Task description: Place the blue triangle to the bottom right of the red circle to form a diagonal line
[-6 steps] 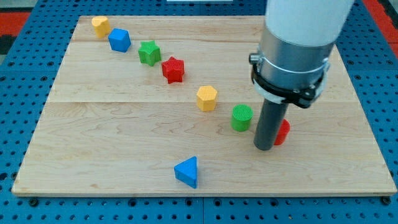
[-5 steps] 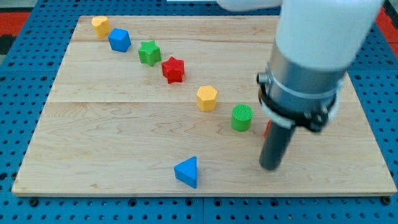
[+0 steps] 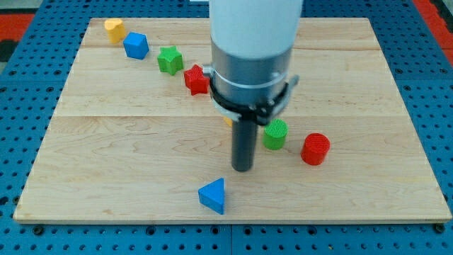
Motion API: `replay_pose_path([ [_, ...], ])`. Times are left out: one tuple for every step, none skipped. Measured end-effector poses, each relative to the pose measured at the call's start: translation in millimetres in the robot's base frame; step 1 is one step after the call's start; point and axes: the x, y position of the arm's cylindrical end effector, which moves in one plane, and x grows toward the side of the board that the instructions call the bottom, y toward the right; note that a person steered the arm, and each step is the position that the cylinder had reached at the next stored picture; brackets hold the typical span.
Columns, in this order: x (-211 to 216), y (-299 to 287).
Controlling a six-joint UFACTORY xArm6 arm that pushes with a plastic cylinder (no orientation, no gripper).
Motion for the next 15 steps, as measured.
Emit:
replay_pose_path([
  [-1.4, -83.6],
  [42.4, -95.4],
  [56.9, -95.1],
  [57.1, -43.7],
  [57.4, 14.7],
  [62.2, 17.1],
  [85.2, -1.7],
  [91.4, 3.9],
  [86.4, 69.3],
  [77.7, 111.6],
  [77.0, 86.5],
  [66.3, 48.7],
  [48.9, 71.6],
  [48.4, 101.3],
  [47.7, 121.6],
])
